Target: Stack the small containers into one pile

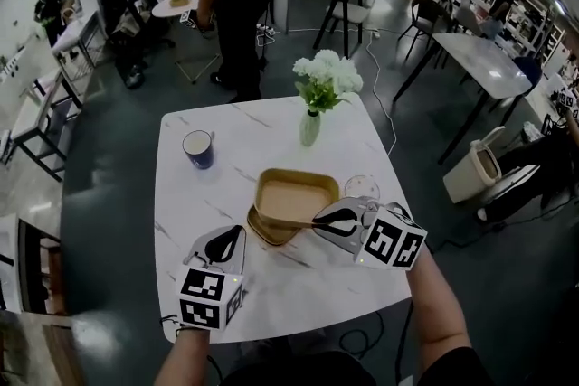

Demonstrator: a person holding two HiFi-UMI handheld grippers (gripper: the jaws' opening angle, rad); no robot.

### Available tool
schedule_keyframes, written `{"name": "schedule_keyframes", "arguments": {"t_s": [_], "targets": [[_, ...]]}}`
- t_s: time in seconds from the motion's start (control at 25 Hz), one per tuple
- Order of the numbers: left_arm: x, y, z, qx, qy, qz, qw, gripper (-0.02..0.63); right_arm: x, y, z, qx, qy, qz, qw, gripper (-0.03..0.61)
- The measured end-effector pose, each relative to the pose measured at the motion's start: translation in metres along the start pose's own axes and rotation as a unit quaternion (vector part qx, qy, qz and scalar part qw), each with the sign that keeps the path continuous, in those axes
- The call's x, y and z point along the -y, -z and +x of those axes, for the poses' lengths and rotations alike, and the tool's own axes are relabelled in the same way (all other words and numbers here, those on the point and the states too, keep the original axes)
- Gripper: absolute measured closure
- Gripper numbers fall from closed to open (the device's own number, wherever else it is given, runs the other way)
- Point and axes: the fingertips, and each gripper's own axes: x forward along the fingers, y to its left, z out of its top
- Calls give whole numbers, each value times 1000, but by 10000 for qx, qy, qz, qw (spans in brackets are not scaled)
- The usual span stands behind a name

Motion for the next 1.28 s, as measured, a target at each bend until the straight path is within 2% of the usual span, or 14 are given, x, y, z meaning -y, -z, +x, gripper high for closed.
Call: {"name": "schedule_keyframes", "arguments": {"t_s": [0.32,0.68,1.28], "targets": [[-10,9,8,-77,-346,-204,9992,615,-2,4,18,-189,-722,-802,9940,561],[-12,14,10,-55,-641,-491,9967,615,1,10,20,-321,-1270,-1435,9809,561],[-6,23,27,-49,-921,-748,9929,606,9,22,24,-413,-2289,-2291,9452,560]]}}
